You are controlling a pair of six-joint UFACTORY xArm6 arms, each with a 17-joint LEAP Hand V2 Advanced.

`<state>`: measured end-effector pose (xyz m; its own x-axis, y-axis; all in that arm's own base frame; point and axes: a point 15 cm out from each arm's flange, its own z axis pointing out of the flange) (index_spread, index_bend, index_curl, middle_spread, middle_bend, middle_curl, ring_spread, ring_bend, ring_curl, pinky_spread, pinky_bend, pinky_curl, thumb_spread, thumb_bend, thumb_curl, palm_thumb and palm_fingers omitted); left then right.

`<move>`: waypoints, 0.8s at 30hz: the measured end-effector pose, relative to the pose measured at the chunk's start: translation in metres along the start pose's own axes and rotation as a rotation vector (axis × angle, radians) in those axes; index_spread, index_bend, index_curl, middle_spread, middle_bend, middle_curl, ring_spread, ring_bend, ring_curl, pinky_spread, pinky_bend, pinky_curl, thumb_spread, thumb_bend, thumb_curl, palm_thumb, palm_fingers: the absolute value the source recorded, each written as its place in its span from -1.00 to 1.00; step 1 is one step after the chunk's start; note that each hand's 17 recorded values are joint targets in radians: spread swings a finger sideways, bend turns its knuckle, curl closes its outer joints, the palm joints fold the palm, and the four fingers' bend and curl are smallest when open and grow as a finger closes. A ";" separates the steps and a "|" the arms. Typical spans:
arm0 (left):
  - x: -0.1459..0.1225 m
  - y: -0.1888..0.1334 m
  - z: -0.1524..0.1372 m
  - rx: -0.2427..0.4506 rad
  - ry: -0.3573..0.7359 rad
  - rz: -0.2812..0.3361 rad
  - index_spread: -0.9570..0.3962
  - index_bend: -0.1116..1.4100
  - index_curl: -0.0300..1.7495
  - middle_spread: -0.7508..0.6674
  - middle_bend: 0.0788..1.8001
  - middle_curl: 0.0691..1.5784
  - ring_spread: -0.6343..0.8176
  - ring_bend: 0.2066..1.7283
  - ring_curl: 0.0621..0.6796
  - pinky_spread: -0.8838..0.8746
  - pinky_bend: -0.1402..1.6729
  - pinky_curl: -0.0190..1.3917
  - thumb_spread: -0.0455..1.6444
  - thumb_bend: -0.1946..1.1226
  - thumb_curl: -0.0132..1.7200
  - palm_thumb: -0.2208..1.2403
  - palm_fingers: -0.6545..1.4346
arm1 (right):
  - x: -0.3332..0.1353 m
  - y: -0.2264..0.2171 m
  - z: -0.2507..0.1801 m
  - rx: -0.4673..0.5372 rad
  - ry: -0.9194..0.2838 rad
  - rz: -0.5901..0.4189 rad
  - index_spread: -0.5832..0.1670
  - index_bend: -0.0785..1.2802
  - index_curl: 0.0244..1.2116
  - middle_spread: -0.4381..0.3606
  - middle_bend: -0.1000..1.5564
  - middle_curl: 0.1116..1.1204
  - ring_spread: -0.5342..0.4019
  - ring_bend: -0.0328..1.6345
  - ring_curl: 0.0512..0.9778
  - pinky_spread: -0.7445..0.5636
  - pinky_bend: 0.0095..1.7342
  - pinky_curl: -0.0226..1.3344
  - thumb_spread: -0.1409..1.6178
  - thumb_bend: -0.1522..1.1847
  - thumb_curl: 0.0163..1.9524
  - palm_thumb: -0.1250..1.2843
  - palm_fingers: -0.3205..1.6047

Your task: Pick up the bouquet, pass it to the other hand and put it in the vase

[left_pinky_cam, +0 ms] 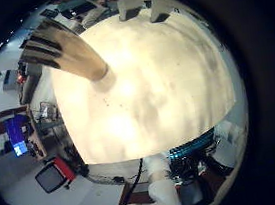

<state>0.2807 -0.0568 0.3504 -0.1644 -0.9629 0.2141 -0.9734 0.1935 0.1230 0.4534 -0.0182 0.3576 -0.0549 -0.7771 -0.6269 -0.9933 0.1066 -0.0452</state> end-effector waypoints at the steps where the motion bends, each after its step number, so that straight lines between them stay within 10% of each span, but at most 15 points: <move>1: 0.000 -0.001 -0.001 0.005 0.008 -0.003 0.68 -0.62 -0.56 0.43 -0.78 -0.63 0.55 -0.74 -0.55 0.56 -0.65 -0.64 0.23 -0.75 -0.64 -0.09 -0.11 | -0.007 0.003 -0.005 0.009 -0.033 -0.011 -0.10 0.70 0.51 -0.20 0.74 0.31 -0.25 0.74 0.31 -0.17 0.44 0.27 -0.32 -0.77 -0.09 0.93 0.49; 15: 0.024 -0.029 -0.046 0.170 0.260 -0.019 0.60 -0.61 -0.53 0.23 -0.69 -0.60 0.34 -0.69 -0.55 0.42 -0.65 -0.67 0.22 -0.76 -0.67 -0.32 0.00 | -0.080 0.053 -0.064 0.028 -0.642 -0.249 -0.08 0.70 0.52 -0.19 0.75 0.29 -0.24 0.76 0.28 -0.17 0.33 0.44 -0.47 -0.79 -0.03 0.92 0.50; 24: 0.046 -0.041 -0.085 0.300 0.474 0.024 0.58 -0.62 -0.53 0.21 -0.68 -0.61 0.25 -0.63 -0.58 0.35 -0.64 -0.67 0.15 -0.76 -0.67 -0.48 0.01 | -0.089 0.087 -0.054 -0.144 -0.858 -0.396 -0.07 0.71 0.51 -0.19 0.75 0.28 -0.24 0.77 0.27 -0.18 0.29 0.51 -0.54 -0.80 -0.01 0.91 0.51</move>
<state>0.3266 -0.0934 0.4374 -0.1648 -0.7556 0.6340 -0.9844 0.0860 -0.1534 0.3669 0.0272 0.4516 0.3241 -0.0148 -0.9459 -0.9300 -0.1884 -0.3157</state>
